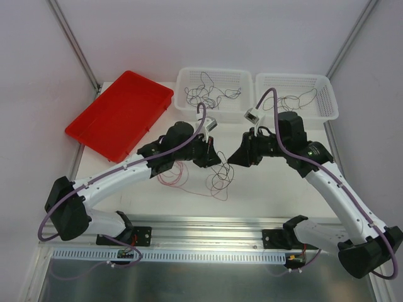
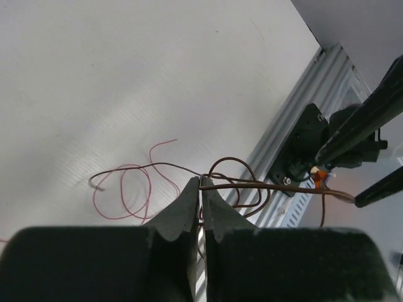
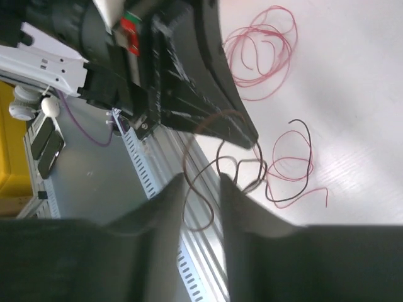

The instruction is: Untangle the cables

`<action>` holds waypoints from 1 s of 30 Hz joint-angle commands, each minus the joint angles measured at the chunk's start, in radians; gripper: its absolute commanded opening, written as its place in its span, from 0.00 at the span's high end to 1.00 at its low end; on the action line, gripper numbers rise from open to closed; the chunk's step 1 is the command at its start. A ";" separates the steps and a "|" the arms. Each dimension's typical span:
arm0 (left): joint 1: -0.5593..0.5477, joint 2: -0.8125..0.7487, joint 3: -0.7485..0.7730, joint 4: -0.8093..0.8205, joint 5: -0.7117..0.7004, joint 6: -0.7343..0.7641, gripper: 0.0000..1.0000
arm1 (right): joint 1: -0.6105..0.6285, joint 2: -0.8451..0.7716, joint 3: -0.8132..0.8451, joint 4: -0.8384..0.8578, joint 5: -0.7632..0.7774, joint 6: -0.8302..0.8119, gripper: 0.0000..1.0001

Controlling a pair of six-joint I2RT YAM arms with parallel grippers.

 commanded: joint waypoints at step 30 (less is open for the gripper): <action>-0.006 -0.162 0.108 -0.258 -0.468 -0.385 1.00 | 0.088 0.090 -0.434 0.748 0.218 0.249 0.46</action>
